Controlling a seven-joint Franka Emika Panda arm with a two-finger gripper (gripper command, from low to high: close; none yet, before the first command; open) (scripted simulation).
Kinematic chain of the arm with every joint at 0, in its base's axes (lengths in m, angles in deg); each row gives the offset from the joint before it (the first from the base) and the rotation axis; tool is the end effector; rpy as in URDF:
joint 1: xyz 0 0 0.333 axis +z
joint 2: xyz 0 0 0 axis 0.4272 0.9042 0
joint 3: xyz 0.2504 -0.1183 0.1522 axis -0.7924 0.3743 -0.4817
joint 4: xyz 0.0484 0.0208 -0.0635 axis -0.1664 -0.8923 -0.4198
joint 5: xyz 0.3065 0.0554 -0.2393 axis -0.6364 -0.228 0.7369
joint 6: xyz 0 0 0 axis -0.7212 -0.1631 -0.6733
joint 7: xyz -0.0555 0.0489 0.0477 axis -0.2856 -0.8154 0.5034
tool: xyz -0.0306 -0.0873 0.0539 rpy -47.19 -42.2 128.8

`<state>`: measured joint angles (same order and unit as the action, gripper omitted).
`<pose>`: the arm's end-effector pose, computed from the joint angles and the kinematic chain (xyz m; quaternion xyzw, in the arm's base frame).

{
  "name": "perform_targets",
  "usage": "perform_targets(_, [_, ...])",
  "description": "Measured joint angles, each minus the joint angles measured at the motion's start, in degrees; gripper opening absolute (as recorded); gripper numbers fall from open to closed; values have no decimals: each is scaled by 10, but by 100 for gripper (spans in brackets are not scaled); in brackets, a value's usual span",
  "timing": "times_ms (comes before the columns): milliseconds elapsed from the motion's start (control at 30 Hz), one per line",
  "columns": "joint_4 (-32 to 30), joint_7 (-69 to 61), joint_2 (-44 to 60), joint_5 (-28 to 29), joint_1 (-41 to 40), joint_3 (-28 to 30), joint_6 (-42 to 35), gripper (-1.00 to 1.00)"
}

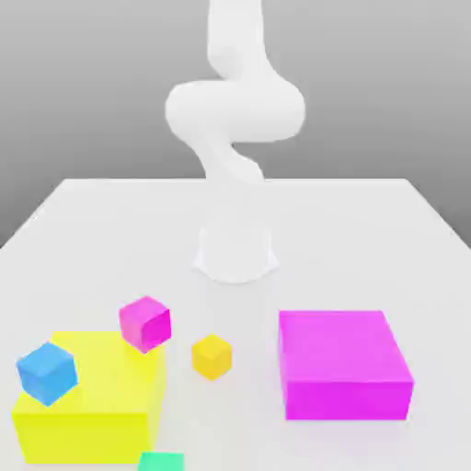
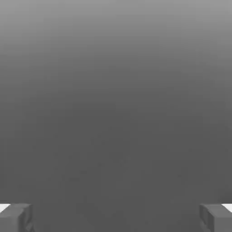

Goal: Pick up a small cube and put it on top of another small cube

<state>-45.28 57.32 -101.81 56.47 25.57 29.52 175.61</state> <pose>0.3795 -0.0062 0.6821 -0.8592 0.3634 -0.3304 0.1435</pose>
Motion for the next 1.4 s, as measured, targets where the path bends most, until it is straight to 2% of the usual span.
perform_targets(500, [9, -57, 315, -34, 4, 46, 89, 0])
perform_targets(967, [18, -96, 605, -48, -25, 55, 174, 0])
perform_targets(1100, [33, -107, 688, -59, -36, 44, 231, 0])
perform_targets(1133, [36, -109, 703, -62, -39, 41, 243, -100])
perform_targets(1400, [33, -107, 690, -59, -37, 44, 232, -100])
